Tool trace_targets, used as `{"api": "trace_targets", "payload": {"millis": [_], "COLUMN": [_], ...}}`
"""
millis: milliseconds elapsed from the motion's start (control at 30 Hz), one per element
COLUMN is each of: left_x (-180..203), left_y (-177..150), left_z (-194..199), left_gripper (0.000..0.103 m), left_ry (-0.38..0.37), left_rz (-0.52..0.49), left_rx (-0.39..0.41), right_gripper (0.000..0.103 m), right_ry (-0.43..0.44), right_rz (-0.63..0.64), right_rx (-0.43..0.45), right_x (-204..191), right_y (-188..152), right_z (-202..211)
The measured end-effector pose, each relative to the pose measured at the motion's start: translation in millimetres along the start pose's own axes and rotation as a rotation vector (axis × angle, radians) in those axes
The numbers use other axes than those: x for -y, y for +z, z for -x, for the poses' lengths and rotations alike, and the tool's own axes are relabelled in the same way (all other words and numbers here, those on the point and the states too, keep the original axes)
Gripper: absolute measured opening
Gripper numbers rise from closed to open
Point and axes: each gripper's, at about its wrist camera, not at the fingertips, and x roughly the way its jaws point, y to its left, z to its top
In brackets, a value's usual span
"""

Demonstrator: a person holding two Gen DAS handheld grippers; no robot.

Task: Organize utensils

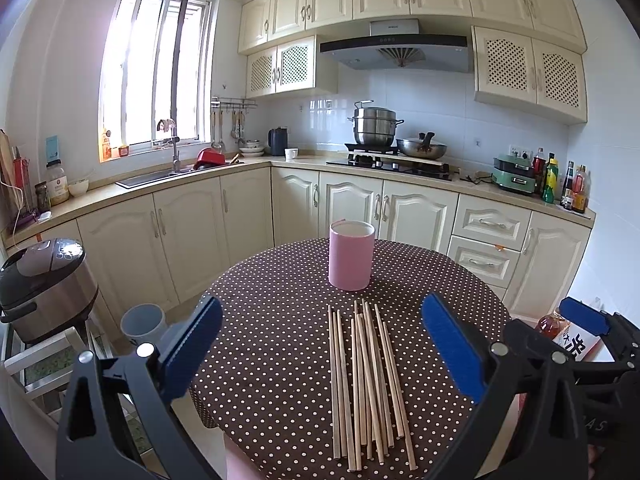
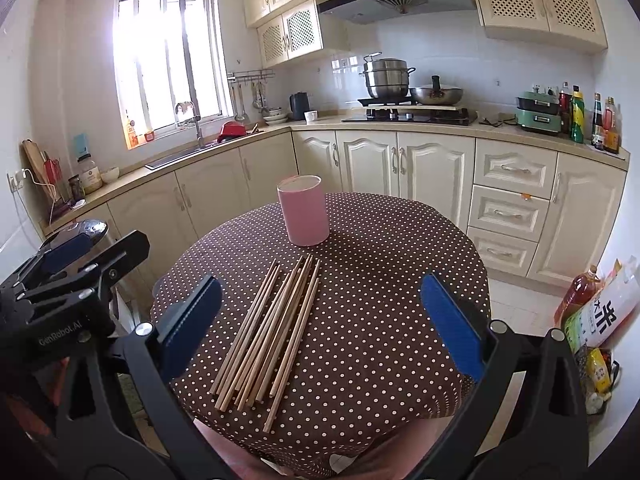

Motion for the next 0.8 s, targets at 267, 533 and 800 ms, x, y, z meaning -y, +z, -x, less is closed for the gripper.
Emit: {"api": "trace_targets", "payload": {"millis": [267, 533, 800], "left_x": [-4.1, -11.4, -24.0], "left_y": [-1.9, -7.8, -24.1], "left_z": [-10.1, -33.5, -77.7], "left_gripper": [0.098, 0.098, 0.098], "left_ry": [0.001, 0.019, 0.026], "left_rz": [0.012, 0.03, 0.058], "left_rx": [-0.032, -0.106, -0.255], "right_gripper": [0.097, 0.097, 0.097], "right_ry": [0.003, 0.0, -0.021], "right_rz": [-0.01, -0.03, -0.067], "right_rx": [-0.03, -0.104, -0.257], "right_x": [0.7, 0.2, 0.9], "right_y": [-0.3, -4.4, -16.0], "right_z": [-8.6, -28.8, -69.1]}}
